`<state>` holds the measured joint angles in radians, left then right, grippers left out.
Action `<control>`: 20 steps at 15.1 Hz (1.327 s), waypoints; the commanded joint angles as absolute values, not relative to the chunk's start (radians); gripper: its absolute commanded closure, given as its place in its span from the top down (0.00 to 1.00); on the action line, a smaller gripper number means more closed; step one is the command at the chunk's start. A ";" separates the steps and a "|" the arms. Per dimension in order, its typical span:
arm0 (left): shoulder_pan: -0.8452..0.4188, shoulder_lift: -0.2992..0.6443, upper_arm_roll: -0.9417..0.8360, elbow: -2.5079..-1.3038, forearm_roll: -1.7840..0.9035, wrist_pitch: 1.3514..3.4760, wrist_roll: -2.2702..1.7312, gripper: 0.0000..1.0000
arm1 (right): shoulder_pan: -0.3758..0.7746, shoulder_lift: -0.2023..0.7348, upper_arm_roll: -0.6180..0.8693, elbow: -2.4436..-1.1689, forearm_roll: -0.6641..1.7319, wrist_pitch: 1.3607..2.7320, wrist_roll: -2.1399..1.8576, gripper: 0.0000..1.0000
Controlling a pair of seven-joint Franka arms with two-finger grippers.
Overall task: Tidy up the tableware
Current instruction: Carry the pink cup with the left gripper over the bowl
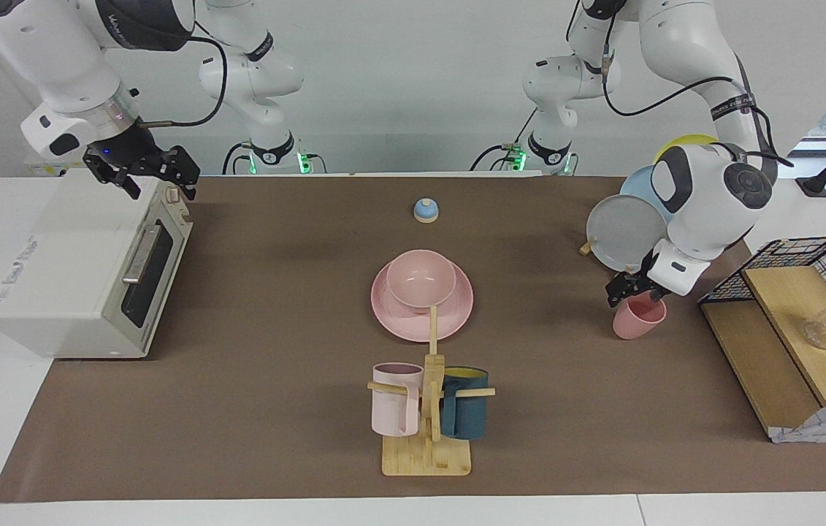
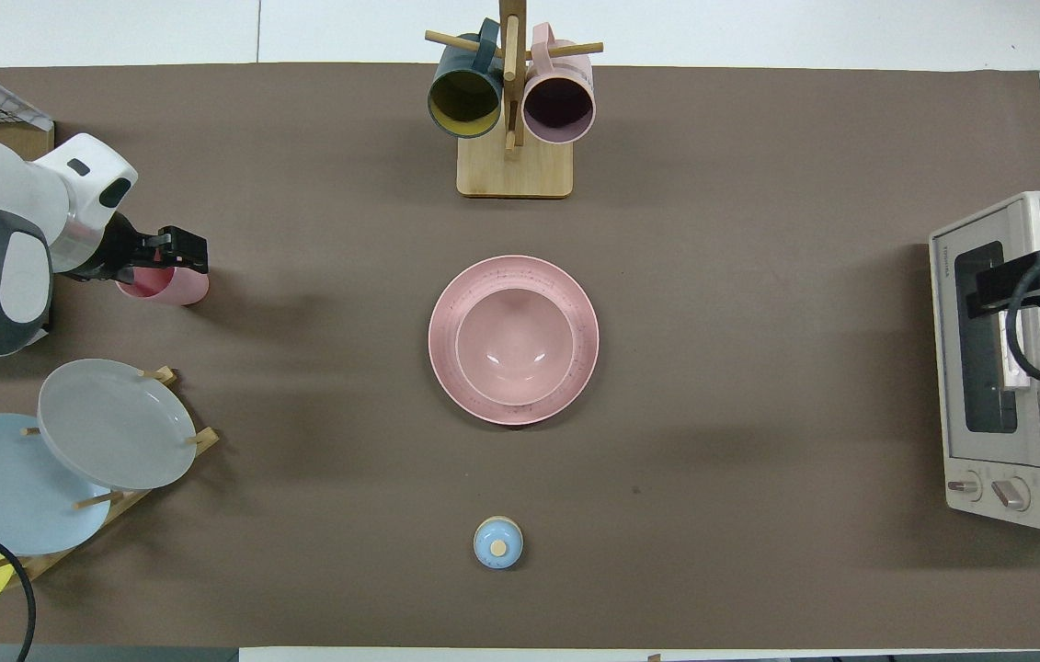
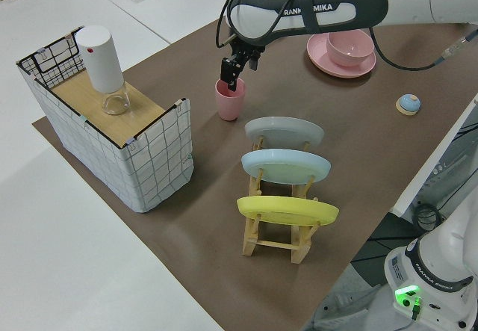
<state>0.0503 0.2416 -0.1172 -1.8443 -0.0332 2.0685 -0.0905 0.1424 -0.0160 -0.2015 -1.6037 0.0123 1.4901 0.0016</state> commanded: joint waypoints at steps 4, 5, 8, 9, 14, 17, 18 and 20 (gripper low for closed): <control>0.038 0.247 -0.113 -1.850 -0.035 2.088 -0.094 0.95 | 0.143 -0.037 -0.198 -1.617 0.011 1.493 -0.023 1.00; 0.038 0.248 -0.112 -1.867 -0.035 2.103 -0.094 0.89 | 0.147 -0.037 -0.198 -1.617 0.012 1.493 -0.023 1.00; 0.038 0.244 -0.112 -1.905 -0.035 2.137 -0.092 0.47 | 0.147 -0.037 -0.198 -1.617 0.014 1.494 -0.021 1.00; 0.038 0.244 -0.112 -1.907 -0.035 2.134 -0.094 0.20 | 0.147 -0.037 -0.198 -1.617 0.014 1.494 -0.020 1.00; 0.038 0.239 -0.110 -1.902 -0.034 2.128 -0.097 0.00 | 0.144 -0.037 -0.198 -1.617 0.014 1.494 -0.018 1.00; 0.034 0.236 -0.115 -1.765 -0.034 1.964 -0.106 0.00 | 0.144 -0.037 -0.198 -1.617 0.014 1.494 -0.018 1.00; 0.019 0.238 -0.117 -1.688 -0.040 1.875 -0.118 0.00 | 0.144 -0.037 -0.198 -1.617 0.014 1.494 -0.018 1.00; -0.055 0.258 -0.118 -1.518 -0.048 1.711 -0.257 0.00 | 0.144 -0.037 -0.198 -1.617 0.015 1.494 -0.018 1.00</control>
